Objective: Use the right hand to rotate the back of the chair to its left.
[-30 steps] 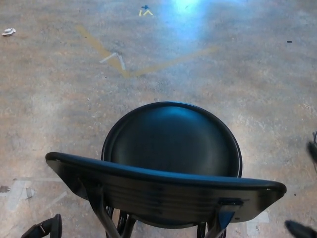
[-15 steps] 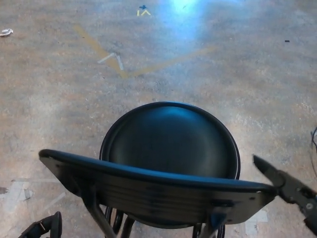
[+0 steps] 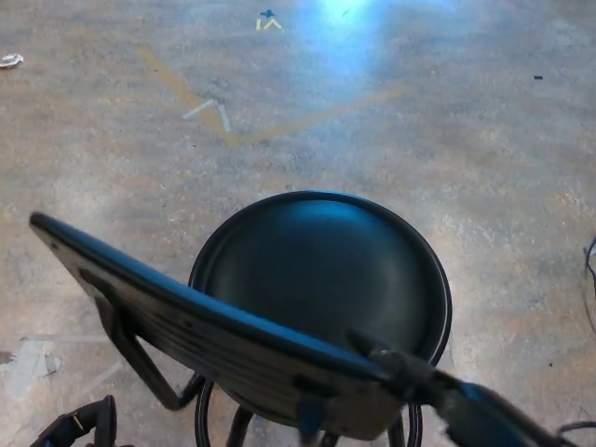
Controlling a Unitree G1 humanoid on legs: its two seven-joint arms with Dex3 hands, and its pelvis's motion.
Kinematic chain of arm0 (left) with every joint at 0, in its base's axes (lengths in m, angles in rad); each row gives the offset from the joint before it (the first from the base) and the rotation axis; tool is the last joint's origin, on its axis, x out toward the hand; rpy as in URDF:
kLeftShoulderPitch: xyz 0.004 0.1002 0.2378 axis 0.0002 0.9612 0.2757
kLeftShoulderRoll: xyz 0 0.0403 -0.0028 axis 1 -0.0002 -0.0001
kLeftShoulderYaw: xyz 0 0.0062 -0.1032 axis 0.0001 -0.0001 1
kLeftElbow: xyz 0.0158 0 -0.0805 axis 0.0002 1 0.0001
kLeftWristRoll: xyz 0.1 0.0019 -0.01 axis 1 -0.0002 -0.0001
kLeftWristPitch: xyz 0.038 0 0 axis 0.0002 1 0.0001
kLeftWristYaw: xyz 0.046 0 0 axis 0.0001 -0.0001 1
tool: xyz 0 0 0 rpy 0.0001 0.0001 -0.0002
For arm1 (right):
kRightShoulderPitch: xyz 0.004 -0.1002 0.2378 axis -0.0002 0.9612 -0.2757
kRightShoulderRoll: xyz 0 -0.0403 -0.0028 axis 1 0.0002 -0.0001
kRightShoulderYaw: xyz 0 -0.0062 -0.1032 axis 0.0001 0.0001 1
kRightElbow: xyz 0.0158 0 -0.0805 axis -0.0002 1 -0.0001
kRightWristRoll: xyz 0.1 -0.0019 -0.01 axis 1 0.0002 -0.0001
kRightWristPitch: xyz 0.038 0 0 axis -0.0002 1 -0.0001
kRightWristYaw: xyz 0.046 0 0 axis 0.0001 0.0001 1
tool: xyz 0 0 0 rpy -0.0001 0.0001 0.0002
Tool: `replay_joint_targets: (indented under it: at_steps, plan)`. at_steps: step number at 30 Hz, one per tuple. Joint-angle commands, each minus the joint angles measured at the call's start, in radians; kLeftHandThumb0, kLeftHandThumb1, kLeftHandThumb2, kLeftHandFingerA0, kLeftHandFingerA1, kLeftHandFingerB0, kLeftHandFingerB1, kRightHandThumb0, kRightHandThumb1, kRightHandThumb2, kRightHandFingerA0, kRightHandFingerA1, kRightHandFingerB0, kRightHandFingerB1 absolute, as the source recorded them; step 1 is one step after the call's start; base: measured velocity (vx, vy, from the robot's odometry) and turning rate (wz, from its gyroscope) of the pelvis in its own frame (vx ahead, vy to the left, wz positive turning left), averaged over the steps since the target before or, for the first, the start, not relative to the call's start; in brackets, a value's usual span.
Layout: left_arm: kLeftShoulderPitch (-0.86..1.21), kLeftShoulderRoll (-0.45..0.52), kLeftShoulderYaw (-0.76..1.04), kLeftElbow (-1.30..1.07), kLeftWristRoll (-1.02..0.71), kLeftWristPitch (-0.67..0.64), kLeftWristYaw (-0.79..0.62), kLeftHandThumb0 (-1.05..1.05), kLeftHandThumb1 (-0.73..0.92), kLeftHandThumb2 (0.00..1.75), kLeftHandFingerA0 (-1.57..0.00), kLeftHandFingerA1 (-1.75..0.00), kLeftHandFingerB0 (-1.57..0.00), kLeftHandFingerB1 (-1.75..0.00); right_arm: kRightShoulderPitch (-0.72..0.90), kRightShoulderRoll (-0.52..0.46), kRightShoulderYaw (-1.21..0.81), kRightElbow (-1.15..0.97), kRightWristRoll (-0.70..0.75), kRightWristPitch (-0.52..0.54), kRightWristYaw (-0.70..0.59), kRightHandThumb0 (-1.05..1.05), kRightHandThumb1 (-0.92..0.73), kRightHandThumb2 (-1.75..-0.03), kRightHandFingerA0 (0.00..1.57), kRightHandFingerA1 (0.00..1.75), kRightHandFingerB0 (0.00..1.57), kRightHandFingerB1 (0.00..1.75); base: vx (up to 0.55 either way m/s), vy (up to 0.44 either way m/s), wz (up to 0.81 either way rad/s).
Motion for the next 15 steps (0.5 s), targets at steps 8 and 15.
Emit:
replay_joint_targets:
  at_steps: [8,15]
  plan:
    - [0.0,0.011,-0.013,0.008,-0.012,-0.006,-0.007,-1.05,0.45,0.73,-0.63,-1.44,-0.61,-1.36,-0.216,0.215,0.321,0.038,-0.179,0.158,0.1,-1.05,-0.49,-0.88,0.0,0.0,0.0,0.0,0.0,0.0,0.0]
    - [-0.002,0.013,-0.013,0.008,-0.013,-0.012,-0.007,-1.05,0.49,0.75,-0.57,-1.51,-0.58,-1.39,-0.339,0.352,0.438,0.145,-0.202,0.203,0.083,-1.05,-0.65,-0.61,0.0,0.0,0.0,0.0,0.0,0.0,0.0]
